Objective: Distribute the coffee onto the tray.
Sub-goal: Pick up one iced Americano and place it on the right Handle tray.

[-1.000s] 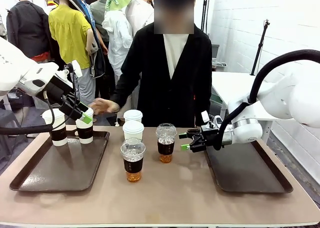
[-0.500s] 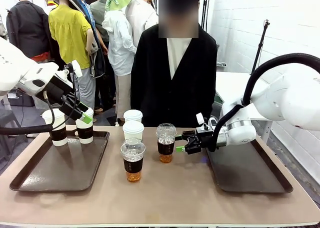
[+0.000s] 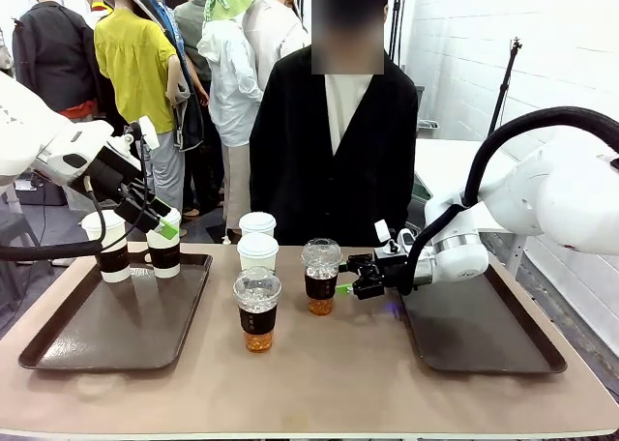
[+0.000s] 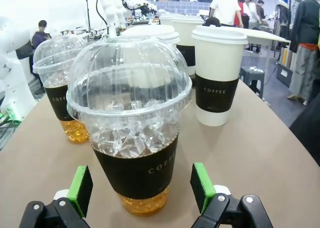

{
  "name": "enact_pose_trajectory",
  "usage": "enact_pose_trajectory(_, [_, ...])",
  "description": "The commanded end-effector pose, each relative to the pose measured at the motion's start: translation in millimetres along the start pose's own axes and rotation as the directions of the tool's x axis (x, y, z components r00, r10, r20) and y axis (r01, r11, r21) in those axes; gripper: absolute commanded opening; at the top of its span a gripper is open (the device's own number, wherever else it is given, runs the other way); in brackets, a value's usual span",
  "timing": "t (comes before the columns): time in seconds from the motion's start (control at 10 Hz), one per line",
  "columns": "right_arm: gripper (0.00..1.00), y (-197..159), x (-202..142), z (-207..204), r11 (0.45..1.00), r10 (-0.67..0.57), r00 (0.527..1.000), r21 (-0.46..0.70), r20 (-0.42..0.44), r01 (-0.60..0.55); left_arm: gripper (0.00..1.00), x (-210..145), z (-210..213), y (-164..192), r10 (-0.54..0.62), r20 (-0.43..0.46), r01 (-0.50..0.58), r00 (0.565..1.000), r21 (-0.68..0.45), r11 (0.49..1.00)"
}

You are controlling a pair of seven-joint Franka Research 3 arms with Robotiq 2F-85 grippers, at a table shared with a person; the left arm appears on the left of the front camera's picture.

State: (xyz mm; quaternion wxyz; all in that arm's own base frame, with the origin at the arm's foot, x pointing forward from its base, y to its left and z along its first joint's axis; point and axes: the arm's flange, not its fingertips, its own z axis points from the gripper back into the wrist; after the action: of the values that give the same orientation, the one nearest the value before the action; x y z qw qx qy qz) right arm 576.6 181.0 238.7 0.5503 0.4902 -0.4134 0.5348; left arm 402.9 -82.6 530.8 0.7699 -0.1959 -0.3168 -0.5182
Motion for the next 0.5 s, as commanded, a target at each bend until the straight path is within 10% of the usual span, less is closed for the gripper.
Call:
enact_pose_trajectory(0.0, [1.00, -6.4, 0.0, -13.8, 1.000, 0.005, 0.999, 0.016, 0.034, -0.006, 1.00, -1.8, -0.3, 2.9, -0.011, 0.024, 0.012, 1.000, -0.012, 1.000])
enact_pose_trajectory(0.4, [1.00, -8.0, 1.8, -29.0, 0.999, -0.003, 1.000, 0.051, 0.030, 0.002, 1.00, -1.8, -0.3, 2.9, -0.011, 0.024, 0.012, 1.000, -0.012, 1.000])
